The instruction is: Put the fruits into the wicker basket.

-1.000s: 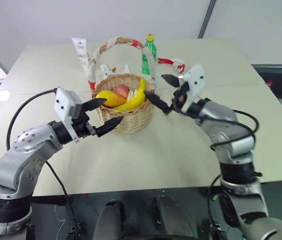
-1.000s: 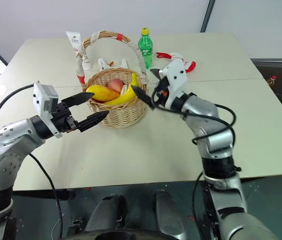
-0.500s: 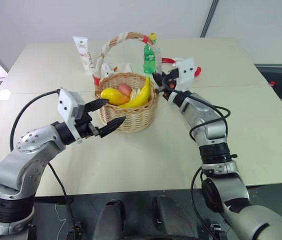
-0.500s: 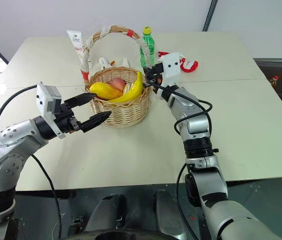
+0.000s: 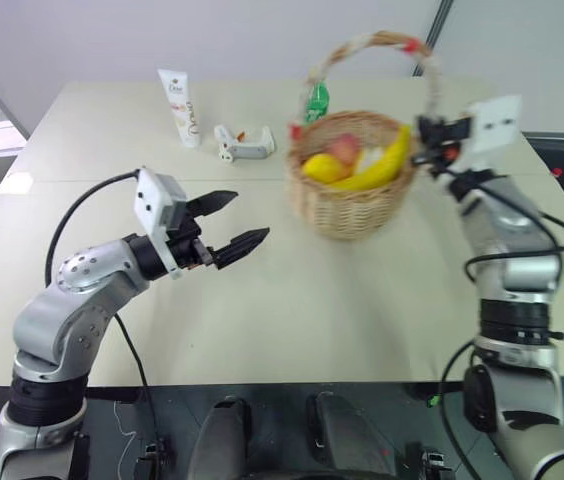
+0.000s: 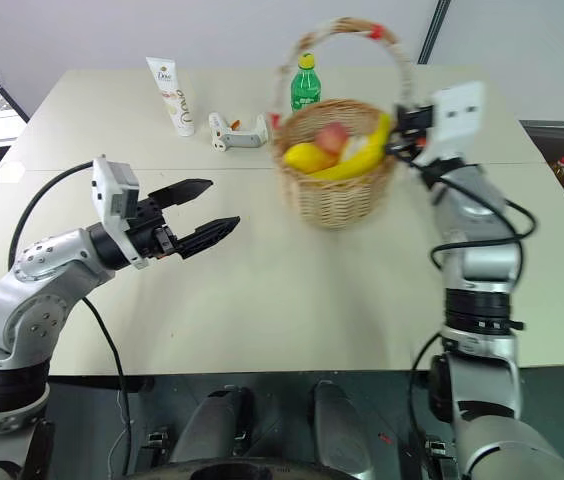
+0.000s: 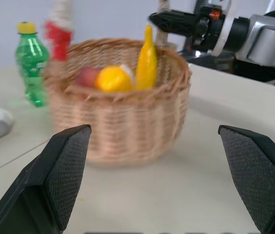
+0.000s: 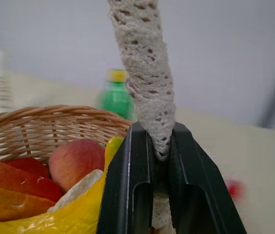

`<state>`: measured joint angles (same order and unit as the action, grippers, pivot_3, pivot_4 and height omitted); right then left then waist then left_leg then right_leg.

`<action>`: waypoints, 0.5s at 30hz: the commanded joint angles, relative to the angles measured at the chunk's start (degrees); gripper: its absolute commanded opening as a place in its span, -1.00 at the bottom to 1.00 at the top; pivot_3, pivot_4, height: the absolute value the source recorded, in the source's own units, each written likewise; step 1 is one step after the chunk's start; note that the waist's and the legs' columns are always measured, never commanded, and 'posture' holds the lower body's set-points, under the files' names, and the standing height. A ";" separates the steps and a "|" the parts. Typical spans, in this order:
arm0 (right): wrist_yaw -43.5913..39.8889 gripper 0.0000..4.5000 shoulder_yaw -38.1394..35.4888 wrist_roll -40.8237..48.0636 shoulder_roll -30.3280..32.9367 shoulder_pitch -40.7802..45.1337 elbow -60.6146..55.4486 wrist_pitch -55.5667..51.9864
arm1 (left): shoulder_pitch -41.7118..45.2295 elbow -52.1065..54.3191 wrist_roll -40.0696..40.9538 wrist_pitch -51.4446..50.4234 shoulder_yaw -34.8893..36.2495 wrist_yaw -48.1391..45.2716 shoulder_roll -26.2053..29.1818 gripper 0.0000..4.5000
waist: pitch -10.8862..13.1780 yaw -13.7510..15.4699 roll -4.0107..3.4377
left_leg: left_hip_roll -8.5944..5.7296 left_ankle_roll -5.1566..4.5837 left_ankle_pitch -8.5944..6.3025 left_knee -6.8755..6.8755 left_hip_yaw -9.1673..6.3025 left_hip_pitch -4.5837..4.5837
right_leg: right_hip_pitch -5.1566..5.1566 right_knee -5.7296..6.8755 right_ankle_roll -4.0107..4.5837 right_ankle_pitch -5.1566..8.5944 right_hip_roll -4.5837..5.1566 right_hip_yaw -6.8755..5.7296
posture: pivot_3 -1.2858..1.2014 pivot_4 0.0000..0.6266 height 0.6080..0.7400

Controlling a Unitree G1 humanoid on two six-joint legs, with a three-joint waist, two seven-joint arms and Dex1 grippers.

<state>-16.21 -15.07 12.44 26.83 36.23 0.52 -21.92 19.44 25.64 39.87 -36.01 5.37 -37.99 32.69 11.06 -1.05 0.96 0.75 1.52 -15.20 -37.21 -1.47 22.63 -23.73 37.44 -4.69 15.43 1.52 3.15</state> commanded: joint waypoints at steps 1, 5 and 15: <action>4.84 -0.98 -6.00 -0.82 1.96 -1.06 0.29 1.77 | 3.01 -1.97 -1.23 2.32 -2.11 -1.98 -1.44 1.00 | 0.00 -0.18 0.00 | 0.01 0.00 0.00 0.03 0.01 0.00 | -0.01 -0.01 0.00 0.00 -0.02 0.00 | 0.03 -0.52 1.00; 9.63 -0.98 -9.20 -2.30 1.98 -2.68 4.30 4.40 | 5.36 -5.08 -2.85 3.83 -4.10 -3.33 -3.15 1.00 | 0.01 -0.85 -0.02 | 0.07 -0.01 0.00 0.07 0.26 -0.08 | -0.02 0.00 0.00 0.00 -0.13 0.05 | 0.03 -0.52 1.00; 10.74 0.50 -11.99 -0.63 3.92 -9.13 -4.79 0.89 | 7.52 -8.75 -4.69 5.44 -5.03 -6.17 -4.34 1.00 | 0.03 -1.32 -0.07 | 0.09 -0.01 0.01 0.07 0.26 -0.09 | 0.00 0.05 -0.01 0.00 -0.16 0.10 | 0.03 -0.52 1.00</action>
<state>-6.00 -24.08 11.08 28.63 27.42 1.09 -20.05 25.89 15.93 35.43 -31.97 -0.01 -43.61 28.41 11.09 -2.37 0.89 0.84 1.51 -15.19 -37.15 -1.21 22.55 -23.73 37.48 -4.70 15.44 1.38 3.24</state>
